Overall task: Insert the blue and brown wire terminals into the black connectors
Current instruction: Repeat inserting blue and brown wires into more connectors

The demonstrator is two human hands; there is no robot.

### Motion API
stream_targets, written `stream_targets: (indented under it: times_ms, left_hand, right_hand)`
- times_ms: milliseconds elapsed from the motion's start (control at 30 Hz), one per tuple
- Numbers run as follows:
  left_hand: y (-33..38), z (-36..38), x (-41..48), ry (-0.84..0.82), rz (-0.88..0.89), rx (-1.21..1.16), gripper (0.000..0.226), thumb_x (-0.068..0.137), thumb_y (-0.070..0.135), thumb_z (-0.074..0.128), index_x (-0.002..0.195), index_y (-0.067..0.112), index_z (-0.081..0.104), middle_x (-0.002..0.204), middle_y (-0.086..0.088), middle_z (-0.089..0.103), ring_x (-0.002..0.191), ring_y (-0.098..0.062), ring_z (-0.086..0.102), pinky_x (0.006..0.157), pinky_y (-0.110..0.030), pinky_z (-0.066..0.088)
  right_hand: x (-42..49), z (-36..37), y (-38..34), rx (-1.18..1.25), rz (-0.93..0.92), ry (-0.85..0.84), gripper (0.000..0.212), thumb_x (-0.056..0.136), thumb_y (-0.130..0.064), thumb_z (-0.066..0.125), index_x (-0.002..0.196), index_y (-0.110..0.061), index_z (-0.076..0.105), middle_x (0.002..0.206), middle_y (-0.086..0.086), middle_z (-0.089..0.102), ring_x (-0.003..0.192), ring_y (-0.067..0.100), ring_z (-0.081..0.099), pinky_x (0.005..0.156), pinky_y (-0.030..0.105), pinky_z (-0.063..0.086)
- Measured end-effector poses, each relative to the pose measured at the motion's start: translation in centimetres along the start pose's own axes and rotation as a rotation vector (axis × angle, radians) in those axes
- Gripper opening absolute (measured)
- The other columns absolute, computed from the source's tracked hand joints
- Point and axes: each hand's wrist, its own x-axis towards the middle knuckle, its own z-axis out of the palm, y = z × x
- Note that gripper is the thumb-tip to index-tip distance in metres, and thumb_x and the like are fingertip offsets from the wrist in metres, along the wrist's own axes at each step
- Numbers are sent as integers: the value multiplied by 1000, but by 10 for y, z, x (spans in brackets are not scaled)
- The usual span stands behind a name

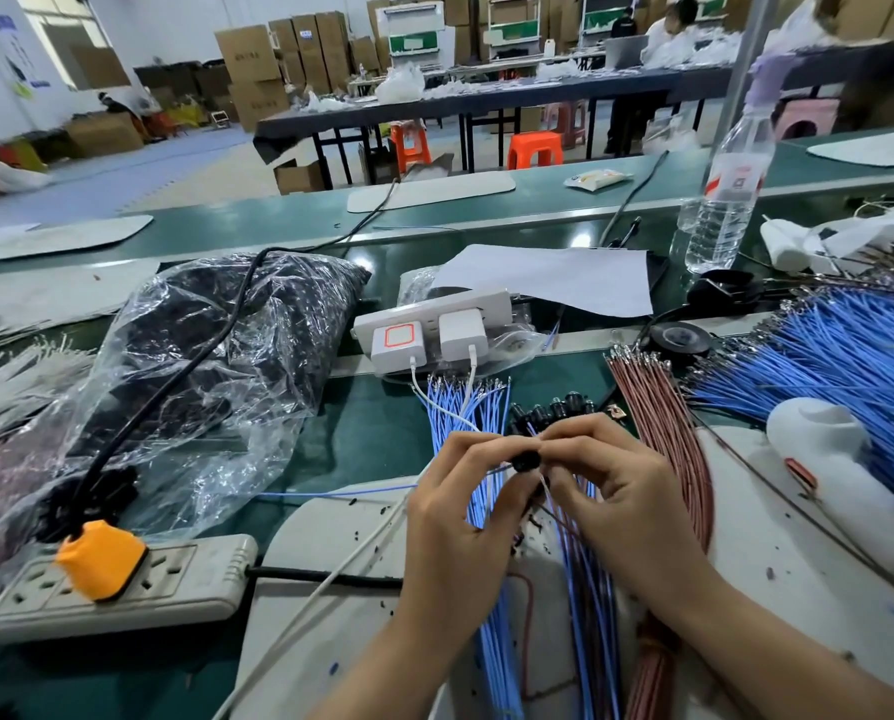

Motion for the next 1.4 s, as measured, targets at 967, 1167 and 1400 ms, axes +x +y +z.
stream_targets:
  times_ms: [967,1167,1400]
  left_hand:
    - [-4,-3,3,-165,-193,-59,16,78,37,65,93,41,65,90,22,70,81,3,65,75,-9,46]
    - [-5,-4,3,-167,-195,-50,13,78,42,63,91,40,65,90,21,69,80,4,65,73,-8,46]
    - [-4,-2,2,-217,-256,-132,9,82,35,60,89,32,64,76,13,72,74,-1,67,72,-11,47]
  right_hand:
    - [22,-27,-2,837,596,-226,9,67,-3,68,75,-3,70,68,13,65,58,15,64,56,18,52]
    - [21,-26,-1,796,581,-237,10,65,-5,71,75,-5,69,72,11,66,62,17,65,59,18,53]
    - [22,-31,-4,535,449,-305,11,66,-11,74,76,-10,67,74,14,68,66,21,66,66,22,54]
